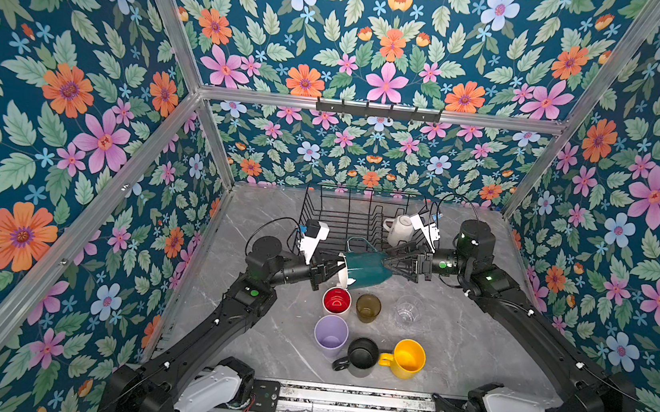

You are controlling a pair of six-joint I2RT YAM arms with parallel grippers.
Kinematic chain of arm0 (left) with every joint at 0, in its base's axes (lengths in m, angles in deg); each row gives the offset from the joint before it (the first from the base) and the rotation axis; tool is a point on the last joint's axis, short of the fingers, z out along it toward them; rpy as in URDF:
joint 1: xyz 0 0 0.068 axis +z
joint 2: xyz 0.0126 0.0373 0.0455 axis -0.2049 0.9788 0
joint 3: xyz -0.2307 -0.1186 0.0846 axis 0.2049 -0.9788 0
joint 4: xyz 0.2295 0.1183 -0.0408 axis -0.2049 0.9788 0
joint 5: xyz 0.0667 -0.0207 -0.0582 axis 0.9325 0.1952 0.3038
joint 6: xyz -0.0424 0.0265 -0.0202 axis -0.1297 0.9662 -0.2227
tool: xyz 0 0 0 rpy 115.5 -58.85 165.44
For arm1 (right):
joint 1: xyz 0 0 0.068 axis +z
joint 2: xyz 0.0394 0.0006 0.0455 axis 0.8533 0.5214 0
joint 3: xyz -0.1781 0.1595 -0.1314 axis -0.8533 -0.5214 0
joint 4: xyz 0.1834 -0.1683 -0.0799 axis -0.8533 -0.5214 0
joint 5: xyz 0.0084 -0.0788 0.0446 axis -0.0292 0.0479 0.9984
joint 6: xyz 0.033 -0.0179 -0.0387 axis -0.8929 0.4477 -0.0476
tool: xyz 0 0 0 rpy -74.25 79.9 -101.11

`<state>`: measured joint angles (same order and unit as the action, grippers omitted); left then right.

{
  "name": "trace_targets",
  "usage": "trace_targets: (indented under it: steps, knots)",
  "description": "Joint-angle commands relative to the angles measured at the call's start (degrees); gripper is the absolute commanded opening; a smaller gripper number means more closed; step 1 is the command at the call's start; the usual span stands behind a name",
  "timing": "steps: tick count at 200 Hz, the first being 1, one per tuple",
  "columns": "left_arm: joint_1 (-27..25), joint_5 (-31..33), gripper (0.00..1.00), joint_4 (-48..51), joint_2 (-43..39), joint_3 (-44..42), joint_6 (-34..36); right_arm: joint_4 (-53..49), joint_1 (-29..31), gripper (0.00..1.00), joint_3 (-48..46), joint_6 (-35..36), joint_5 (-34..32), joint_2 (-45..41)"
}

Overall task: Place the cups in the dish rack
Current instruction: 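Carry the green mug toward the right gripper while the right gripper approaches, then grasp the green mug's handle with the right gripper while the left gripper holds it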

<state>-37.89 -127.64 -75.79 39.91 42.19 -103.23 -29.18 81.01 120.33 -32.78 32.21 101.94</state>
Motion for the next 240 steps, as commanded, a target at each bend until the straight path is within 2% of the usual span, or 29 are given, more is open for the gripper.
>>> trace_targets:
  steps: [1,84,240]
  knots:
    - [0.1,-2.2,0.00,-7.7,0.3,0.1,-1.6,6.2,0.5,0.96,-0.4,-3.0,3.1,0.5]
    - [0.2,-2.5,0.00,-12.7,1.9,0.0,-4.5,7.0,3.4,0.96,-0.4,-4.4,1.9,1.6]
    - [0.3,-4.1,0.00,-15.7,4.2,0.3,-7.0,8.8,8.2,0.95,2.5,-5.1,1.4,6.7]
